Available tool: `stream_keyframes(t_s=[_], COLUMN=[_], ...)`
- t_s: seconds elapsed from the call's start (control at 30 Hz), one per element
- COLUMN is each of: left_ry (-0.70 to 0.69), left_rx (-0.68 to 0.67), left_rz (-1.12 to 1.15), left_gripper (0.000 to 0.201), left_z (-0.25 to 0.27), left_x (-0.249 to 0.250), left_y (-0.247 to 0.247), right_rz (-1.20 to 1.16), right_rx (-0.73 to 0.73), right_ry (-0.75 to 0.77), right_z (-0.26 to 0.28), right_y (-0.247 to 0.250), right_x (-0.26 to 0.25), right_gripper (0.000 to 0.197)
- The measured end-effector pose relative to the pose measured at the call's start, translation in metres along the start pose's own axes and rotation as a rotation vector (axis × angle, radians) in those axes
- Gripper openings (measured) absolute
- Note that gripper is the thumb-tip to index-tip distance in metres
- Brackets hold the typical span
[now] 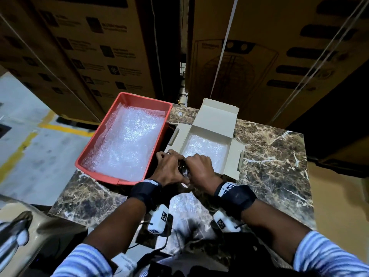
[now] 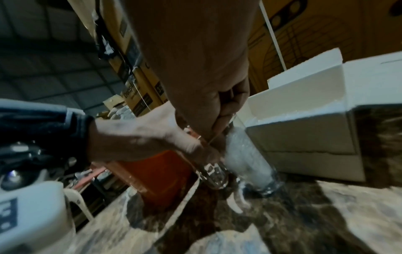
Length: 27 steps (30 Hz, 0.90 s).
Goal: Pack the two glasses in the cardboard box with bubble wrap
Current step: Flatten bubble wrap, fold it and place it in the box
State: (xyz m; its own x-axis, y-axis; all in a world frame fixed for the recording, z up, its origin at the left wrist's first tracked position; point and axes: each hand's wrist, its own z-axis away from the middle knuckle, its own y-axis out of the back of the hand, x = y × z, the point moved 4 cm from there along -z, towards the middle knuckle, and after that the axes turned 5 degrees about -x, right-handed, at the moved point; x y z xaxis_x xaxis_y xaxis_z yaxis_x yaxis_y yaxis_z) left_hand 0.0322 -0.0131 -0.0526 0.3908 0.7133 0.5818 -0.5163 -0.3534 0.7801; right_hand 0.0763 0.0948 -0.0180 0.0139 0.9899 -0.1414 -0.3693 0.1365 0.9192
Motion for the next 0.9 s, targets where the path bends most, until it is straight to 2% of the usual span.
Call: stream_keyframes(t_s=[0.13, 0.27, 0.43, 0.53, 0.73, 0.9], left_ry=[0.005, -0.019, -0.083, -0.11, -0.103, -0.11], left_rx=[0.009, 0.02, 0.018, 0.0, -0.063, -0.074], left_rz=[0.014, 0.021, -0.053, -0.067, -0.103, -0.115], left_gripper=[0.04, 0.057, 0.051, 0.057, 0.061, 0.064], left_z=[0.007, 0.01, 0.007, 0.001, -0.013, -0.016], left_x=[0.0, 0.002, 0.02, 0.023, 0.018, 0.019], left_y=[-0.001, -0.005, -0.01, -0.014, -0.011, -0.01], right_rz=[-0.053, -0.154, 0.114, 0.234, 0.219, 0.153], right_rx=[-0.061, -0.179, -0.079, -0.025, 0.006, 0.024], right_ry=[-0.028, -0.014, 0.074, 0.117, 0.175, 0.112], right_z=[0.002, -0.004, 0.003, 0.006, -0.005, 0.0], right_y=[0.003, 0.013, 0.008, 0.004, 0.004, -0.006], right_x=[0.007, 0.025, 0.031, 0.035, 0.036, 0.046], right_gripper=[0.021, 0.024, 0.023, 0.026, 0.023, 0.036])
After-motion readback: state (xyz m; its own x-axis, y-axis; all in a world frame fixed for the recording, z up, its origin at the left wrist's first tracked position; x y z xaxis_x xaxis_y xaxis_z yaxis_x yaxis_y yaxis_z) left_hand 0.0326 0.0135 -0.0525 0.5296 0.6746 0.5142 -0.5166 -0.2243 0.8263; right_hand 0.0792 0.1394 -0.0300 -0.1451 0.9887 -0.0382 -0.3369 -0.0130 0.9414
